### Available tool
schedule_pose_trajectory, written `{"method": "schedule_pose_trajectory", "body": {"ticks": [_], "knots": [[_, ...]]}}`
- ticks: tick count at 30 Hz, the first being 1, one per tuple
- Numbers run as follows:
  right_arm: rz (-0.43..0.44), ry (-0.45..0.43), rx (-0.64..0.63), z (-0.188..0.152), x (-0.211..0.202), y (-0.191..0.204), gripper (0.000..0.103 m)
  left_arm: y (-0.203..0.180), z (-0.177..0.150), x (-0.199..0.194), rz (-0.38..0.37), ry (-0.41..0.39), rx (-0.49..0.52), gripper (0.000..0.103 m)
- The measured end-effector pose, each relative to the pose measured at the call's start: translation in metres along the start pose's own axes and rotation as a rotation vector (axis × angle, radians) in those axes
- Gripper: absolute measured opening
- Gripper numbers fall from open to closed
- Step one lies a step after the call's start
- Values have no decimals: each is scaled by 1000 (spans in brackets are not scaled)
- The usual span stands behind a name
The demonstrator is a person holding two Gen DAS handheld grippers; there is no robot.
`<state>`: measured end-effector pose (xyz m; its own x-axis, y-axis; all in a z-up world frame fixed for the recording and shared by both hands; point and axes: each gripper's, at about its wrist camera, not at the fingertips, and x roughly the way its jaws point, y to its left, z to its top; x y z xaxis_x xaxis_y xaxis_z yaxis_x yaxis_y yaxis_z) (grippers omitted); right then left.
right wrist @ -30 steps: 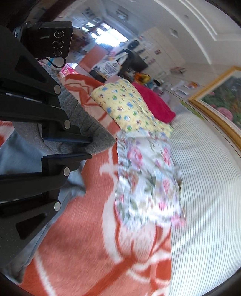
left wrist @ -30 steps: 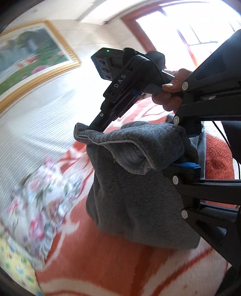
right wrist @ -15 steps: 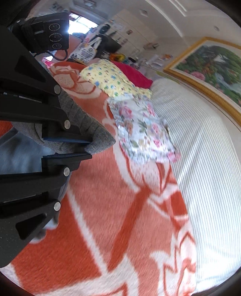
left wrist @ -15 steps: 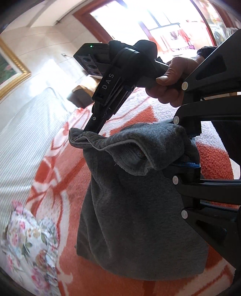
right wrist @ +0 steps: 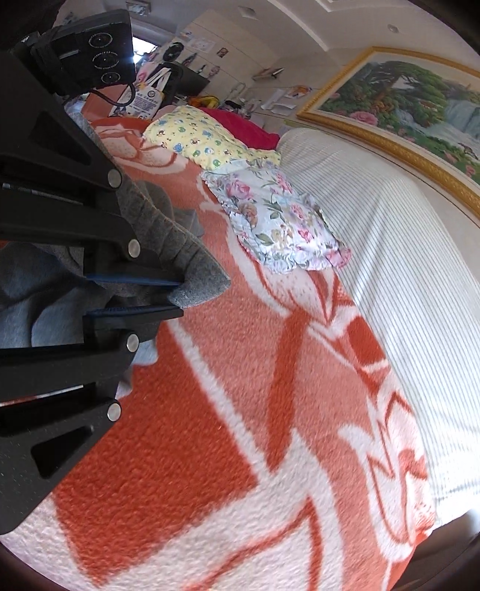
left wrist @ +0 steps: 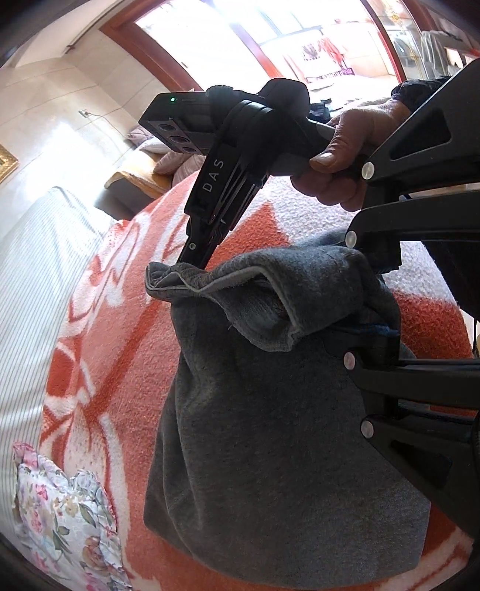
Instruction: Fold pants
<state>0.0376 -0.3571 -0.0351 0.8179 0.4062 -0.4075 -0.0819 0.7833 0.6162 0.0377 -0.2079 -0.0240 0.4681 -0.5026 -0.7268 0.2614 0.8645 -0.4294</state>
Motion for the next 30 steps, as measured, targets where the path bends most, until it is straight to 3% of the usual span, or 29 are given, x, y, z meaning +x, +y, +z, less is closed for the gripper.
{"method": "schedule_pose_trajectory", "body": {"ticks": [3,8,13,15,17,24,30], "knots": [[-23,6,13,-6,-1,-10,11,-4,-1,6,15,7,27,29],[-54,-20,100,-10,-16,-34,13,-16,-7,1,-28,7,91,53],[-84,-61,94,-12,-43,-30,22,-17,-13,-15,-92,17,120,55],[-94,-72,76,-12,-51,-23,42,-14,-15,-23,-127,19,114,55],[-95,-91,56,-12,-60,-13,50,-10,-17,-36,-140,8,117,55],[-56,-128,27,-11,-72,18,50,22,-10,-63,-115,-36,75,56],[-5,-106,-9,-15,-61,52,50,78,10,-79,-14,-86,0,57]]}}
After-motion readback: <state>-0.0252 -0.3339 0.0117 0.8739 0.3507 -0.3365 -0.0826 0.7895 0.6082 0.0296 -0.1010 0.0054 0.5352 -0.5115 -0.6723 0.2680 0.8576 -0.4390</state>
